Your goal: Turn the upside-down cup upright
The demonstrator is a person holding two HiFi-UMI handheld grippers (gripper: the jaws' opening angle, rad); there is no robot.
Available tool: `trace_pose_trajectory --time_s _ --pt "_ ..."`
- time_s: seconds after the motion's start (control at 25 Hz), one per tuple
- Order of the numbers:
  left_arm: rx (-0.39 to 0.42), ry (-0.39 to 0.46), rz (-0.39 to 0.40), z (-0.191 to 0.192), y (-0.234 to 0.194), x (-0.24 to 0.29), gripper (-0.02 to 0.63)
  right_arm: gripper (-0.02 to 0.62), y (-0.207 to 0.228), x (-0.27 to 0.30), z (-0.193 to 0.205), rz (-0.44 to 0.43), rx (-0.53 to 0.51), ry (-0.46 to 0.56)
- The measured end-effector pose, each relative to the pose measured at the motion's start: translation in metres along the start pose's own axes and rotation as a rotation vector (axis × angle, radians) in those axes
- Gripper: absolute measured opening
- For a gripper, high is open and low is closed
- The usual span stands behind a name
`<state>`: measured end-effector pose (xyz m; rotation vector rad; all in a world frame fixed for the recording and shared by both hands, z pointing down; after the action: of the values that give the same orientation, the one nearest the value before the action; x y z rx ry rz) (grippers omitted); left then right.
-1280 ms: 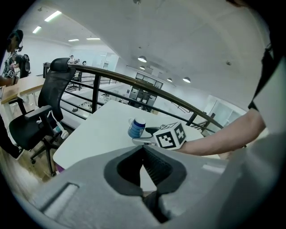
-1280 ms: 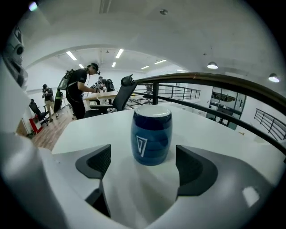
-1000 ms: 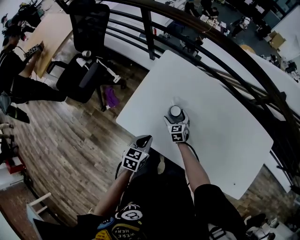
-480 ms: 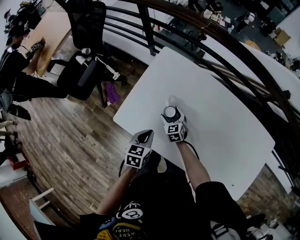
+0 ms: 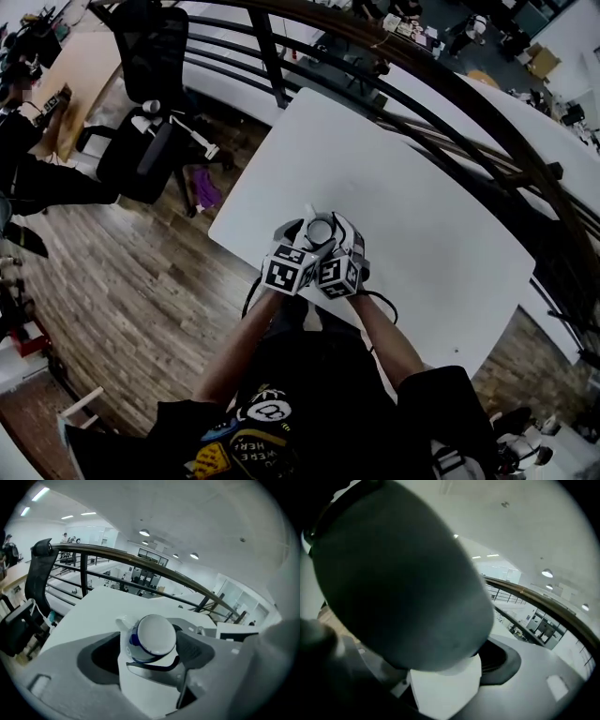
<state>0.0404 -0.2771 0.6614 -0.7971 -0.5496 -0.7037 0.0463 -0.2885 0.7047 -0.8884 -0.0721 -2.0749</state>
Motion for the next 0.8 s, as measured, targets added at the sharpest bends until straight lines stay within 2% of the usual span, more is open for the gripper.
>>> trace_pose_trajectory --time_s 0.08,0.16,0.24,0.32,0.4,0.48,0.56,0.6,0.68,0.72,0.8 --pt "-0.061 0.015 0.064 -0.001 0.014 -0.005 0.374 0.387 0.0 -0.018 0.003 0.028 -0.07 -0.083" --pt "-0.068 0.045 0.126 -0.003 0.032 -0.012 0.374 0.388 0.003 -0.038 0.002 0.073 -0.17 -0.133" --pt "-0.037 0.115 0.154 -0.009 0.046 -0.022 0.362 0.388 0.007 -0.057 -0.008 0.127 -0.284 -0.146" --pt "-0.029 0.199 0.193 -0.017 0.057 -0.032 0.359 0.388 0.012 -0.072 -0.017 0.169 -0.341 -0.148" --pt "-0.048 0.247 0.253 -0.023 0.067 -0.042 0.357 0.39 0.018 -0.087 -0.025 0.203 -0.379 -0.148" --pt "-0.106 0.267 0.339 -0.027 0.074 -0.05 0.357 0.39 0.02 -0.1 -0.028 0.211 -0.407 -0.147" --pt "-0.202 0.276 0.443 -0.029 0.077 -0.057 0.357 0.392 0.018 -0.113 -0.031 0.18 -0.426 -0.13" --pt "-0.264 0.283 0.496 -0.03 0.077 -0.061 0.356 0.392 0.015 -0.12 -0.034 0.147 -0.423 -0.1" --pt "-0.423 0.311 0.608 -0.033 0.075 -0.07 0.354 0.392 0.011 -0.14 -0.045 0.048 -0.36 0.03" --pt "-0.501 0.331 0.666 -0.035 0.075 -0.076 0.354 0.393 0.011 -0.152 -0.052 -0.004 -0.303 0.122" --pt "-0.594 0.371 0.761 -0.041 0.076 -0.088 0.354 0.39 0.018 -0.174 -0.069 -0.075 -0.154 0.308"
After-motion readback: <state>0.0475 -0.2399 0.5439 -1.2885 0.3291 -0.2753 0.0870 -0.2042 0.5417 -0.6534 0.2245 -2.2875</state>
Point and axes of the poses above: the fingertips, and each gripper's own axes: x forward along the fingers, y to its right, z out of its underside, the point moved 2 cm from there along -x, backward along the fingers, and after that the axes turned 7 degrees about -x, right-handed, at the moved point
